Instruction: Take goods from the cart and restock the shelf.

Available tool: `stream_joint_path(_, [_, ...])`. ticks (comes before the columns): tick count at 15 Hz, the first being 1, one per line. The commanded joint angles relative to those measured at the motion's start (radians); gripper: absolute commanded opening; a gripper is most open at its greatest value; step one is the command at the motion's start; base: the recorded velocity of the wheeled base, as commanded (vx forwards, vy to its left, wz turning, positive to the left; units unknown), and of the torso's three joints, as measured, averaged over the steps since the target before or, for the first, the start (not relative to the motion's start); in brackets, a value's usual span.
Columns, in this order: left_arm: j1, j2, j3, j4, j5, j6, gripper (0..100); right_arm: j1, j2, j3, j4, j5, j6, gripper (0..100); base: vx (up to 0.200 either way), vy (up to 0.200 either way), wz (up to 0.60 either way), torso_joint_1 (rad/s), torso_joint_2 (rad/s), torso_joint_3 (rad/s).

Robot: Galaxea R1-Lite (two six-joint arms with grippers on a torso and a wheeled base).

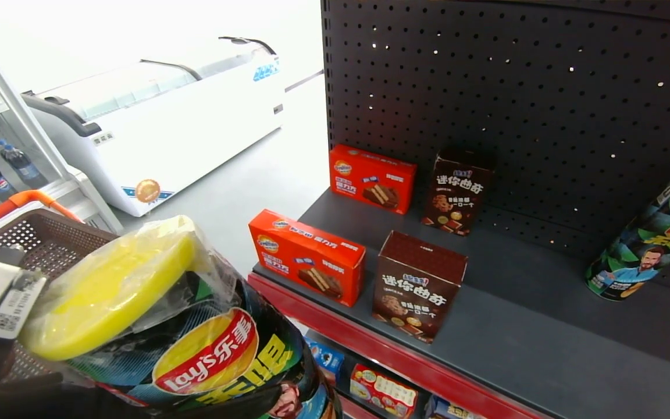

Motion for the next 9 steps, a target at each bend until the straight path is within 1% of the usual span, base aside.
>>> stream_joint_path(1, [-0.013,0.006,-0.008,0.0,-0.001,0.0,0,0.0,0.0,0.0,-0.001,0.0,0.0,100,0.0,0.0,-0.6,0.002,0.0,0.002])
stream_joint_path(9, [-0.021,0.006,-0.007,0.0,-0.002,0.0,0,0.002,0.0,0.0,-0.001,0.0,-0.002,100,0.0,0.0,-0.6,0.0,0.0,0.002])
